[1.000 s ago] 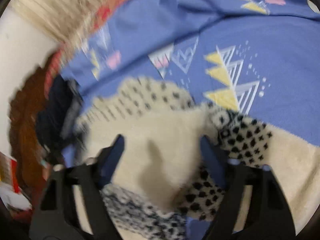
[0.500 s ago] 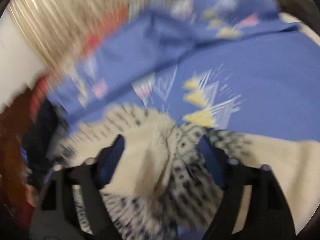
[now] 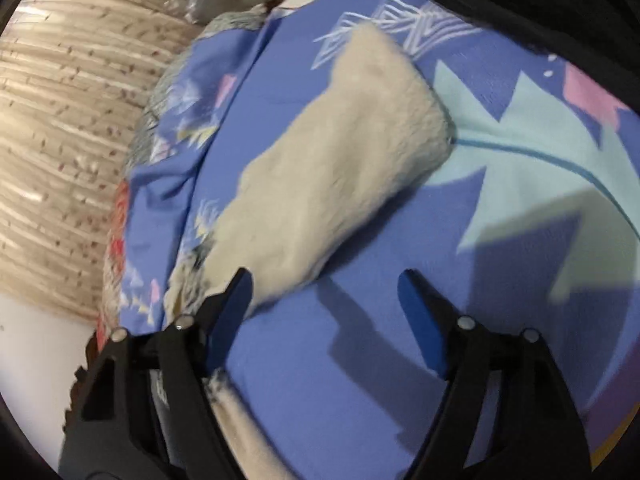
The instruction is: Fold large clothes
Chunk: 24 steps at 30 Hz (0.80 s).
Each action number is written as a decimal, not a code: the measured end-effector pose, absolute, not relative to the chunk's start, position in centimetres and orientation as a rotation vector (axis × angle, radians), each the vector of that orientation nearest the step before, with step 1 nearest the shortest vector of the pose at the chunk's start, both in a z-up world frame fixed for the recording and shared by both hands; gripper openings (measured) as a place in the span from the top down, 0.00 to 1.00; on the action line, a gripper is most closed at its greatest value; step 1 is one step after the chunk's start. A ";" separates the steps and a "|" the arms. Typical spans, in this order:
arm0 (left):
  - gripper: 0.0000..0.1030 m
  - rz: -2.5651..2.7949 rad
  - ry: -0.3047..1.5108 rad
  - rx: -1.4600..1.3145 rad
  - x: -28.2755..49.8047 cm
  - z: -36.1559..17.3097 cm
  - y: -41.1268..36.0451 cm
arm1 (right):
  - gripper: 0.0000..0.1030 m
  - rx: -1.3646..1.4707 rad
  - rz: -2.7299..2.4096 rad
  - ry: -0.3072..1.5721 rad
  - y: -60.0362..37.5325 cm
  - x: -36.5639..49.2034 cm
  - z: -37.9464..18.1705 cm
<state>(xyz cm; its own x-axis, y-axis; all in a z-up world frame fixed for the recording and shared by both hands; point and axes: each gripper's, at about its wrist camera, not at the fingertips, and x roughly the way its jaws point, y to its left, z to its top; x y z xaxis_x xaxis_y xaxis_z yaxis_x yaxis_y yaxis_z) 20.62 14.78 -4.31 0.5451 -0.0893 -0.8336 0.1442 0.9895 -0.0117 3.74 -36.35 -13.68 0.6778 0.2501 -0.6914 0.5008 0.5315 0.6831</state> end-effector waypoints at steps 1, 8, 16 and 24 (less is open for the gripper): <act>0.54 -0.148 0.997 0.070 20.9 -4.9 13.9 | 0.35 0.997 -0.177 0.831 -36.5 5.1 -13.5; 0.54 -0.126 1.108 0.151 23.7 -11.3 9.4 | 0.92 0.785 -0.190 0.660 -40.4 13.1 -6.6; 0.53 -0.115 1.087 0.208 23.6 -10.5 8.5 | 0.92 0.696 -0.137 0.638 -41.1 19.8 -1.4; 0.53 -0.163 0.963 -0.119 17.7 -2.6 19.2 | 0.91 0.486 0.182 0.626 -26.1 21.0 4.5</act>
<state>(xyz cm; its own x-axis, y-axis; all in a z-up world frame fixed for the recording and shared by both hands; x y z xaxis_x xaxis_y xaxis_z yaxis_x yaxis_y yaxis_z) 17.70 19.21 -2.60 0.5603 -0.1905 -0.8061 0.0846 0.9813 -0.1731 20.96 -26.10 4.51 0.7990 0.3066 -0.5173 -0.0192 0.8728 0.4878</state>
